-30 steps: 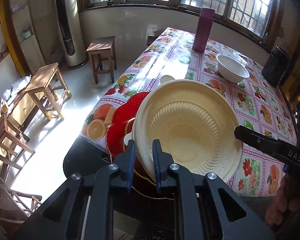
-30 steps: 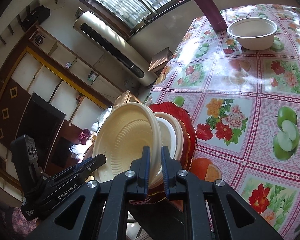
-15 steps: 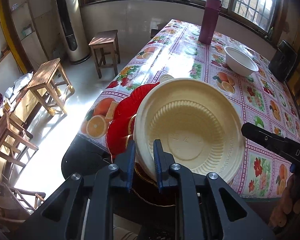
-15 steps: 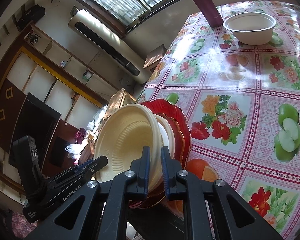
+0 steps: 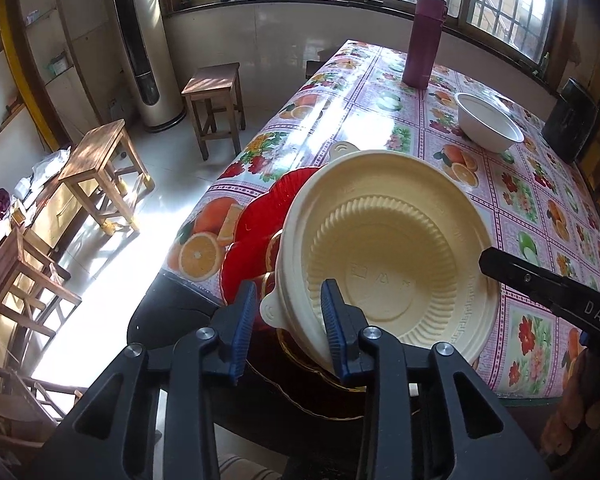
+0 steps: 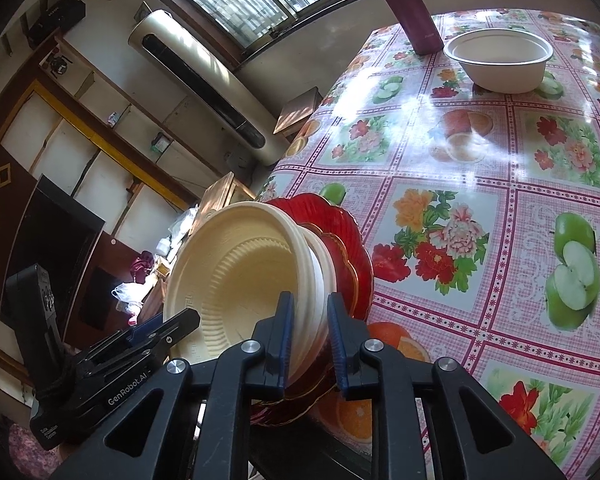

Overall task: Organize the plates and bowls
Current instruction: 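Lower the beige bowl onto the stack and open the left gripper, then withdraw the left gripper from the stack toward the white bowl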

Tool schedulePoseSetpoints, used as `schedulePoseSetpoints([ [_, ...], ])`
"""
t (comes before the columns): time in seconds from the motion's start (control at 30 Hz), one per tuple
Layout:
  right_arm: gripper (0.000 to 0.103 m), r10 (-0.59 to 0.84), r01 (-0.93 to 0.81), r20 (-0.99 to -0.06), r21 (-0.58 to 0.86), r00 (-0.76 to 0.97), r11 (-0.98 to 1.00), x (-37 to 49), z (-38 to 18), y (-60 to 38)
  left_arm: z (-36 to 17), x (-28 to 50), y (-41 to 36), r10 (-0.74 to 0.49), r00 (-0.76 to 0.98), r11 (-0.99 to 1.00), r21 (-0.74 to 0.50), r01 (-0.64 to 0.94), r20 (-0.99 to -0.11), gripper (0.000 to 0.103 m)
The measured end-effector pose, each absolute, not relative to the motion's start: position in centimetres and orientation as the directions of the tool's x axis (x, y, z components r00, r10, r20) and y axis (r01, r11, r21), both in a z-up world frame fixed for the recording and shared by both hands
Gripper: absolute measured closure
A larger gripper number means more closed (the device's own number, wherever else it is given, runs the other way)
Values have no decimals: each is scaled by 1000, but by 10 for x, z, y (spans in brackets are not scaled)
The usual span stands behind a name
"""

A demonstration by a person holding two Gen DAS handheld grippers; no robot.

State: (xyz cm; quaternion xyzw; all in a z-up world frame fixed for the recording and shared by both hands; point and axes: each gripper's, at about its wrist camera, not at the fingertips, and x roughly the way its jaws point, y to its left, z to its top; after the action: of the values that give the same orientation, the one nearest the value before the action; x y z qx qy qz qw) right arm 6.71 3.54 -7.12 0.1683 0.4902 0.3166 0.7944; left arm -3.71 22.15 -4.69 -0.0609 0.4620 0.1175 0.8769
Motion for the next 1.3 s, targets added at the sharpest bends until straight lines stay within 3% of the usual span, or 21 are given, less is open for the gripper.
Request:
schedulePoseSetpoints([
  [0.23, 75, 662, -324, -677, 579, 321, 748, 68, -75, 33, -42, -42, 223, 193, 565, 961, 39, -274, -802, 65],
  [0.37, 68, 669, -318, -670, 588, 322, 743, 67, -74, 30, -34, -47, 223, 241, 593, 953, 72, -294, -768, 40],
  [0.47, 59, 672, -313, -668, 595, 319, 740, 67, -74, 28, -29, -50, 223, 287, 606, 943, 106, -316, -742, 36],
  [0.53, 42, 683, -313, -660, 608, 312, 730, 66, -74, 27, -27, -51, 224, 308, 607, 936, 118, -333, -733, 29],
  [0.57, 39, 688, -315, -655, 612, 312, 725, 65, -73, 26, -26, -52, 225, 323, 607, 931, 126, -344, -726, 26],
  [0.63, 25, 697, -321, -642, 619, 319, 717, 63, -70, 25, -24, -53, 226, 360, 605, 917, 151, -368, -710, 26],
  [0.7, 18, 709, -329, -624, 628, 328, 705, 62, -67, 22, -22, -55, 227, 390, 605, 906, 174, -385, -694, 26],
  [1.3, 5, 717, -303, -526, 666, 457, 682, 71, -39, -37, 20, -61, 212, 523, 657, 849, 262, -459, -544, 20],
])
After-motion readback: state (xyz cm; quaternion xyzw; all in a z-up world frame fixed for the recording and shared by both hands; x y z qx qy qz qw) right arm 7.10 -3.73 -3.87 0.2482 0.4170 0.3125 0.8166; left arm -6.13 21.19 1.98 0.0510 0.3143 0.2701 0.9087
